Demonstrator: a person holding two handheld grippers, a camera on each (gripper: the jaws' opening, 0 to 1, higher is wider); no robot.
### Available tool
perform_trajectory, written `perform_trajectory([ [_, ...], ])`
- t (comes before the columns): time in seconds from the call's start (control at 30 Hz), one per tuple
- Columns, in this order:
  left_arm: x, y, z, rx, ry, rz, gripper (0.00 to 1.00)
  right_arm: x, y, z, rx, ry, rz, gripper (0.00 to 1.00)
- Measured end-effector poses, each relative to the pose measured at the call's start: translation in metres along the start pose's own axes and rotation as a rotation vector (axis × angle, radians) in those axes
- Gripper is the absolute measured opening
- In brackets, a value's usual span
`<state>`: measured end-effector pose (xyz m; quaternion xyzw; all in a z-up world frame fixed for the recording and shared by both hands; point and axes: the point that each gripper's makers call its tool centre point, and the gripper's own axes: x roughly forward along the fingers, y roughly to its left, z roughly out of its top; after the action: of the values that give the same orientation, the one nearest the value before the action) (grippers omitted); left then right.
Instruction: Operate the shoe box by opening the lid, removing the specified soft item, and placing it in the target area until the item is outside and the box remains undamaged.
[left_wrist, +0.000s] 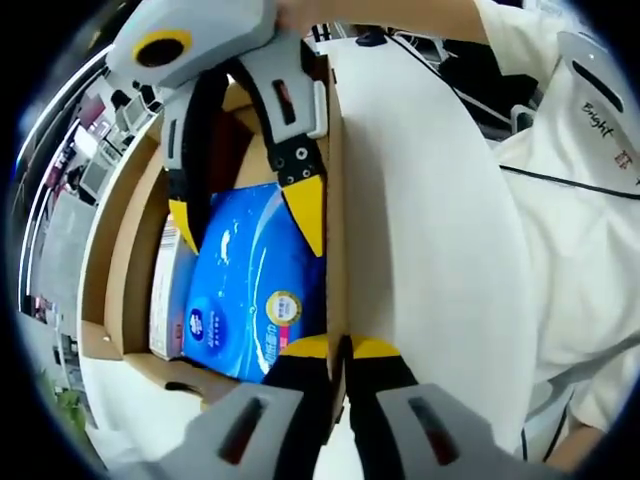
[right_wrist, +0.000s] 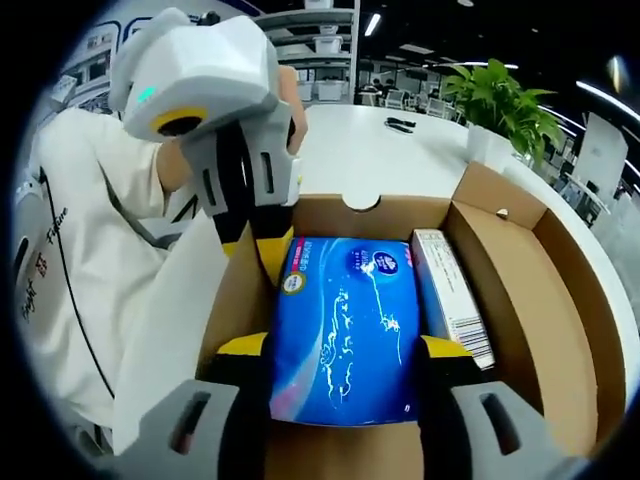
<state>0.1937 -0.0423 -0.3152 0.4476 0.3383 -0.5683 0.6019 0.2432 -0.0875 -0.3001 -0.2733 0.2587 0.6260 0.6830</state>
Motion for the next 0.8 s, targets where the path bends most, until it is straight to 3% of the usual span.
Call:
perform_trajectory([
  [0.3, -0.001, -0.001, 0.001, -0.007, -0.011, -0.001, 0.03, -0.008, 0.002, -0.009, -0.004, 0.022, 0.001, 0.58],
  [0.53, -0.001, -0.002, 0.001, -0.009, -0.009, -0.003, 0.03, -0.023, 0.004, -0.024, 0.001, 0.001, 0.014, 0.58],
  [0.8, -0.001, -0.002, 0.001, -0.018, -0.009, -0.005, 0.03, -0.027, 0.003, -0.028, 0.002, 0.009, 0.012, 0.58],
])
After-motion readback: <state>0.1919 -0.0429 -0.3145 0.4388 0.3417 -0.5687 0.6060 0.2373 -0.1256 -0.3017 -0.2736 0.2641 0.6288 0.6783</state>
